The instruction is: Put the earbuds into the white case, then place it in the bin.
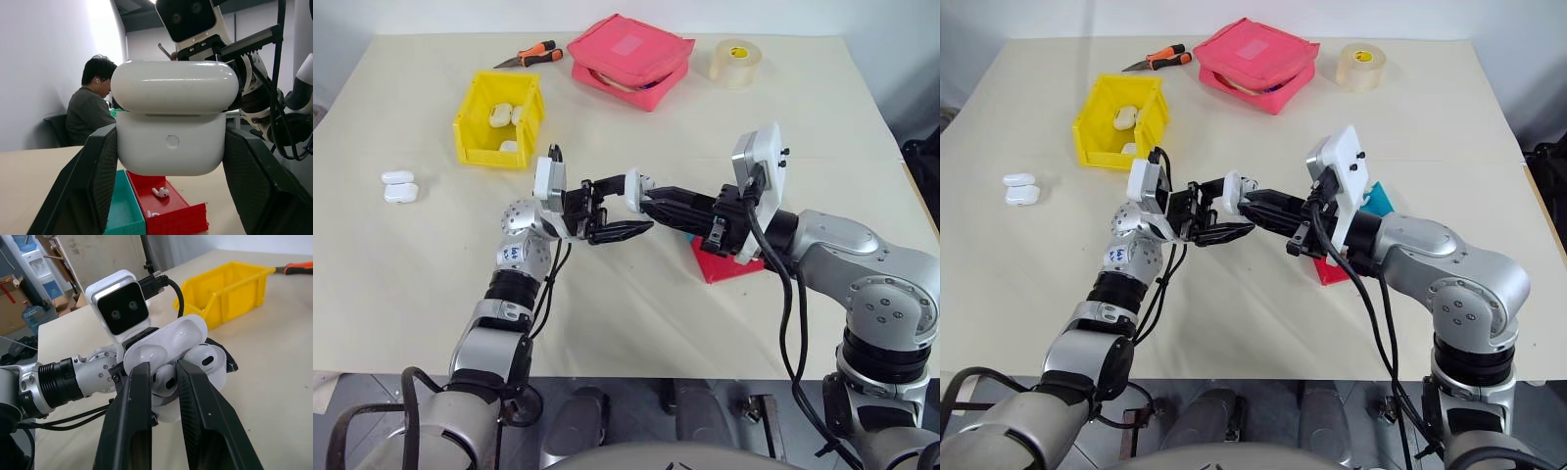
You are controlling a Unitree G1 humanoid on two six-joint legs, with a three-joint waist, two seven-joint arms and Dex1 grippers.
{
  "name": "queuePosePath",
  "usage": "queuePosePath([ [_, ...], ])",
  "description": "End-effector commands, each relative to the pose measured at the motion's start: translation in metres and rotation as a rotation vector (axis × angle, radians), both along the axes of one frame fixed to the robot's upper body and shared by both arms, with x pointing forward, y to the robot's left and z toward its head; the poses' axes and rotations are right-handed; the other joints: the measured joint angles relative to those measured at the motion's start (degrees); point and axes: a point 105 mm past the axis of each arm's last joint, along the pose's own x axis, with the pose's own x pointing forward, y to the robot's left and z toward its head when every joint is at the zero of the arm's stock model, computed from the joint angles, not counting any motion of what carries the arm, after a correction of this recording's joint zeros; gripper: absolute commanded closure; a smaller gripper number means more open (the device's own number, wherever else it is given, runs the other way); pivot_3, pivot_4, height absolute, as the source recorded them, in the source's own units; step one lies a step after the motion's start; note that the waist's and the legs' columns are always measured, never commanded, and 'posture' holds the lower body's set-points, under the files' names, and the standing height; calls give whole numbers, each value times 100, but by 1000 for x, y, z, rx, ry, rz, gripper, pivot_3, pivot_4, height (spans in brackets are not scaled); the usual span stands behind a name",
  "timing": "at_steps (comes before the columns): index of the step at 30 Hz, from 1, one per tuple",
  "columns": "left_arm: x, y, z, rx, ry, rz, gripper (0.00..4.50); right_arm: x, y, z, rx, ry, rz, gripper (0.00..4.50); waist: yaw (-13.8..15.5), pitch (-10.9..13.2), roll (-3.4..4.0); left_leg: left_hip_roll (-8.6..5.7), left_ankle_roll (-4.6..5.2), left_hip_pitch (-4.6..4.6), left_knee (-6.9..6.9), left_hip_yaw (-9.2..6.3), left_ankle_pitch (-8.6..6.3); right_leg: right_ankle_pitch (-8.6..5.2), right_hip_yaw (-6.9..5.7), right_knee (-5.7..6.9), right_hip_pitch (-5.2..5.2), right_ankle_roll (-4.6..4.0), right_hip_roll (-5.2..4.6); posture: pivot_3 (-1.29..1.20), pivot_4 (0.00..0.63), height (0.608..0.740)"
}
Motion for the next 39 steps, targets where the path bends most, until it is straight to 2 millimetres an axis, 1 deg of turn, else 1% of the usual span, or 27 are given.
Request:
queuePosePath([
  [1, -17, -1, 20, -29, -165, -109, 1709, 2, -6, -14, -71, 59, -28, 4042, 9, 0, 0, 0, 0, 0, 0, 0, 0, 0, 0, 0, 0, 0, 0, 0, 150, 740],
  [5, -16, 0, 18, -27, -161, -96, 1709, -3, -5, -13, -86, 38, -2, 4042, 0, 0, 0, -1, 0, -1, -1, 0, 0, 0, -1, -1, 0, 0, 1, 0, 150, 740],
  [7, -15, 1, 17, -25, -158, -90, 1709, -5, -4, -11, -86, 21, 10, 3356, 0, 0, 0, 0, 0, -1, -1, 0, 0, 0, -2, 0, 0, 0, 2, 0, 150, 740],
  [9, -14, 1, 17, -24, -156, -86, 1709, -5, -4, -6, -79, -9, 10, 2868, -1, 0, 0, 0, 0, -1, -1, 0, 0, 0, -2, -1, 0, 0, 2, 0, 150, 740],
  [17, -10, 3, 12, -10, -136, -68, 1709, -8, -3, 4, -72, -71, 28, 2868, 5, 0, 0, -1, 0, -1, 0, 0, 0, 0, -2, -1, 1, 0, 0, 0, 150, 740],
  [22, -7, 7, 7, 13, -117, -49, 1709, -6, -8, 12, -80, -102, 16, 2868, 4, 0, 0, 0, 0, -1, 0, 0, 0, 0, -3, -1, 1, 0, 1, 0, 150, 740],
  [28, -5, 9, 4, 27, -107, -35, 1709, -2, -21, 21, -105, -134, -31, 2868, 9, 0, 0, 0, 0, -2, 0, 0, 0, 0, -3, -3, 1, 0, 0, 0, 150, 740],
  [32, -3, 14, 1, 55, -110, -8, 1709, 1, -38, 21, -142, -136, -116, 2868, 13, 0, 0, 0, 0, -2, 0, 0, 0, 1, -3, -2, 1, 0, 0, 0, 150, 740],
  [35, -1, 18, 2, 64, -112, 22, 1709, 0, -48, 23, -146, -152, -171, 2868, 18, 0, -1, 0, 0, -3, 0, 1, 0, 1, -4, -3, 1, 0, 0, 0, 150, 740],
  [38, 1, 19, 3, 64, -114, 44, 1709, -2, -55, 24, -152, -153, -210, 3473, 18, 0, -1, 1, 0, -3, 0, 2, 0, 0, -4, -1, 0, 0, 0, 0, 150, 740],
  [39, 1, 19, 3, 64, -113, 51, 1709, -3, -57, 27, -152, -163, -219, 3790, 18, 0, -1, 2, 0, -3, 0, 2, 0, 1, -4, -2, 1, 0, -1, 0, 150, 740],
])
